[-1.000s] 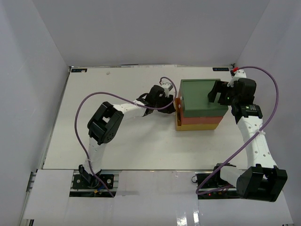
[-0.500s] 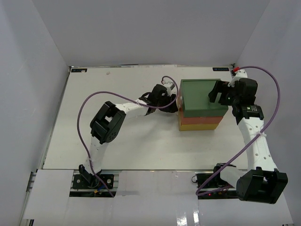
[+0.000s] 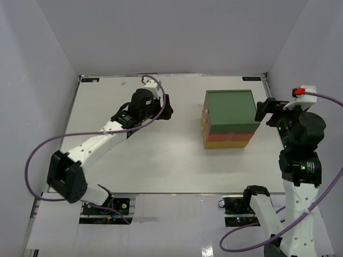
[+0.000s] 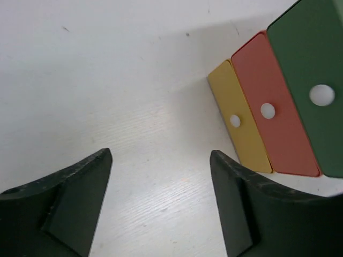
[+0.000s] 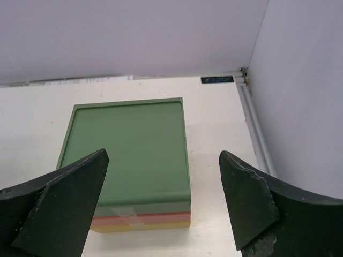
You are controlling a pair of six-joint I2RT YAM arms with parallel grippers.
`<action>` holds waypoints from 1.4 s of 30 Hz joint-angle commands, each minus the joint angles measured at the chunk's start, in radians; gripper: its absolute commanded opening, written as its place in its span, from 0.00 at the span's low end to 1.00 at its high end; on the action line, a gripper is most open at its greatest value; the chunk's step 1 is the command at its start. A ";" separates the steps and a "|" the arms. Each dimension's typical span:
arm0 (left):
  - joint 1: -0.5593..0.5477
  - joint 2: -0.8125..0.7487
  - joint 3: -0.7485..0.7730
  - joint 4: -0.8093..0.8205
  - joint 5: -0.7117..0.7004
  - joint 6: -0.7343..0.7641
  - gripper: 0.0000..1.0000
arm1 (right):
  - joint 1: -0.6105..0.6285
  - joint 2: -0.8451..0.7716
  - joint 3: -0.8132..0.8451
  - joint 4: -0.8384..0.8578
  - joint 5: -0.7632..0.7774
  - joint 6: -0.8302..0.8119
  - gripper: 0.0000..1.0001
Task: Sort the stationery into containers
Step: Close the drawer in the storage box, then reset both arms
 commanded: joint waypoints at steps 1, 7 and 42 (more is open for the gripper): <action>0.000 -0.250 -0.045 -0.129 -0.139 0.058 0.88 | 0.018 -0.099 -0.006 -0.017 0.061 -0.028 0.90; 0.005 -0.619 -0.137 -0.317 -0.282 0.073 0.98 | 0.093 -0.255 -0.114 -0.015 0.058 -0.037 0.90; 0.005 -1.237 -0.562 -0.339 -0.477 -0.027 0.98 | 0.202 -0.697 -0.566 0.055 0.095 -0.052 0.90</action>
